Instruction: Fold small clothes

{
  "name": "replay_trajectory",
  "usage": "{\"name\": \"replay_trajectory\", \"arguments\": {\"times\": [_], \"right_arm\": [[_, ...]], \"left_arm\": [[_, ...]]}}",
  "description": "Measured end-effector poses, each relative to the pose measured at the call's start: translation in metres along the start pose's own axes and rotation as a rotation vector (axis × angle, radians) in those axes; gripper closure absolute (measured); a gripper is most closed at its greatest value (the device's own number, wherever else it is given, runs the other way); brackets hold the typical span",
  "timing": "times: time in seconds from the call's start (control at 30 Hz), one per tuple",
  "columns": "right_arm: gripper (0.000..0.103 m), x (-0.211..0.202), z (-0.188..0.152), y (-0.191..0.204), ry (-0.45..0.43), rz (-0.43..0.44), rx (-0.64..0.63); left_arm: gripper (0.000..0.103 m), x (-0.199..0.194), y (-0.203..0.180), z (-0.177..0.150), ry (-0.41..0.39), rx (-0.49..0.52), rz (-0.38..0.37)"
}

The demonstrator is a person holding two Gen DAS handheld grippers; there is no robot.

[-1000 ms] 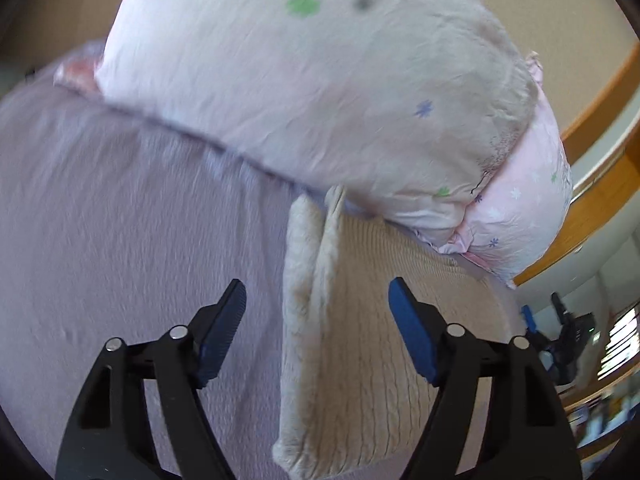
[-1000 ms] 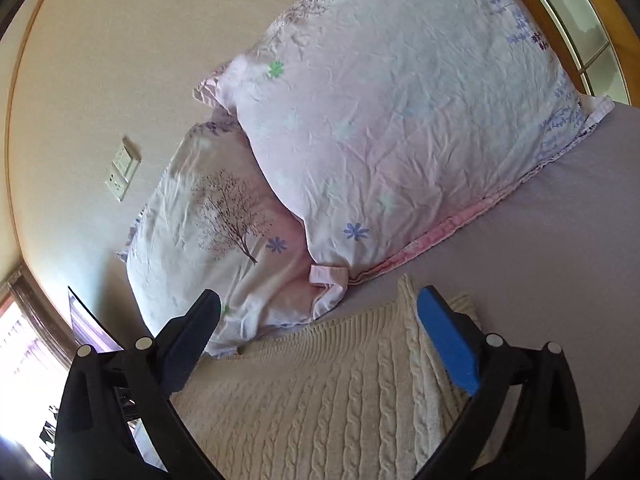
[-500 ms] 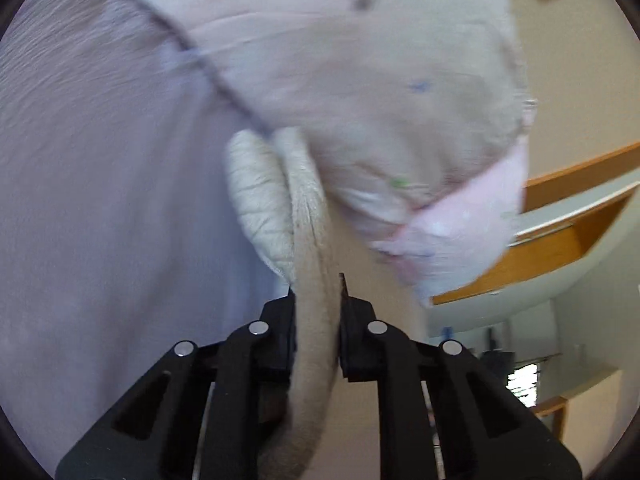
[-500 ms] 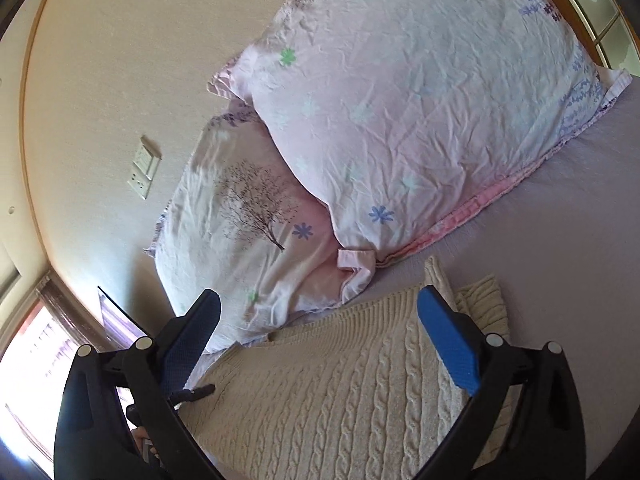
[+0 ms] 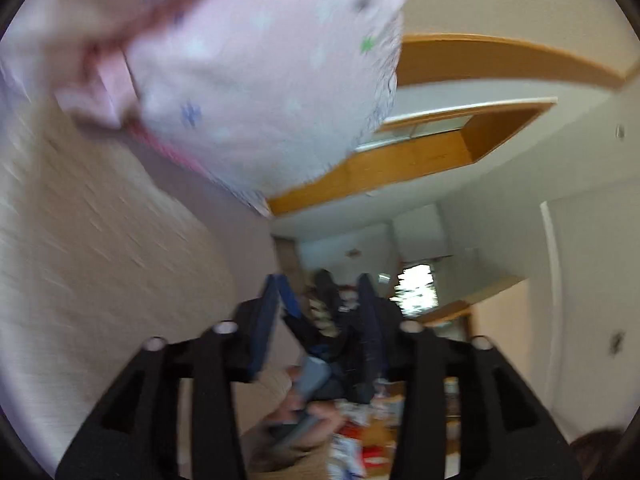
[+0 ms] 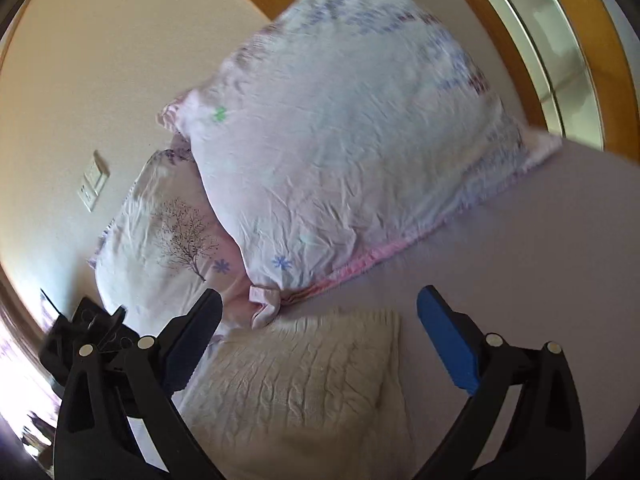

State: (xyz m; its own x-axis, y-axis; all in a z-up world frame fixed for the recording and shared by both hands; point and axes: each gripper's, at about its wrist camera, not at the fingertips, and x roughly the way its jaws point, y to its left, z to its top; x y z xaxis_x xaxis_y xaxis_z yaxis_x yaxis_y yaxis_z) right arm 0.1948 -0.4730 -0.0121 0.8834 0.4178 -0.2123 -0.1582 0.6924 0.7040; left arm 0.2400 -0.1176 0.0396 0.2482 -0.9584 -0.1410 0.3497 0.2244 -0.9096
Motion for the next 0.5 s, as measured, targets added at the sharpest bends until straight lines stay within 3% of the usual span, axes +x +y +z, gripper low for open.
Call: {"name": "replay_trajectory", "arguments": {"times": [0.03, 0.1, 0.17, 0.27, 0.4, 0.43, 0.47, 0.5], "right_arm": [[0.003, 0.002, 0.002, -0.005, 0.037, 0.04, 0.032], [0.003, 0.014, 0.003, -0.011, 0.169, 0.061, 0.07], [0.003, 0.028, 0.001, -0.01, 0.259, 0.008, 0.057], [0.004, 0.055, -0.01, -0.014, 0.41, -0.068, 0.054], [0.017, 0.075, -0.023, -0.016, 0.503, -0.115, 0.032], [0.025, 0.075, -0.025, -0.016, 0.5, -0.135, 0.014], [0.043, 0.076, -0.025, -0.015, 0.501, -0.134, 0.006], [0.05, 0.076, -0.025, -0.015, 0.501, -0.11, 0.014]], "left_arm": [[0.036, -0.019, -0.002, 0.0, -0.046, 0.045, 0.078], [0.03, -0.053, 0.001, 0.002, -0.108, 0.094, 0.283], [0.029, -0.062, 0.014, 0.0, -0.084, 0.074, 0.425], [0.029, -0.046, 0.035, -0.01, 0.026, 0.048, 0.556], [0.028, -0.015, 0.048, -0.021, 0.1, 0.069, 0.579], [0.028, -0.015, 0.052, -0.024, 0.101, 0.069, 0.571], [0.027, -0.011, 0.053, -0.024, 0.091, 0.072, 0.557], [0.028, -0.007, 0.053, -0.025, 0.074, 0.083, 0.552]]}}
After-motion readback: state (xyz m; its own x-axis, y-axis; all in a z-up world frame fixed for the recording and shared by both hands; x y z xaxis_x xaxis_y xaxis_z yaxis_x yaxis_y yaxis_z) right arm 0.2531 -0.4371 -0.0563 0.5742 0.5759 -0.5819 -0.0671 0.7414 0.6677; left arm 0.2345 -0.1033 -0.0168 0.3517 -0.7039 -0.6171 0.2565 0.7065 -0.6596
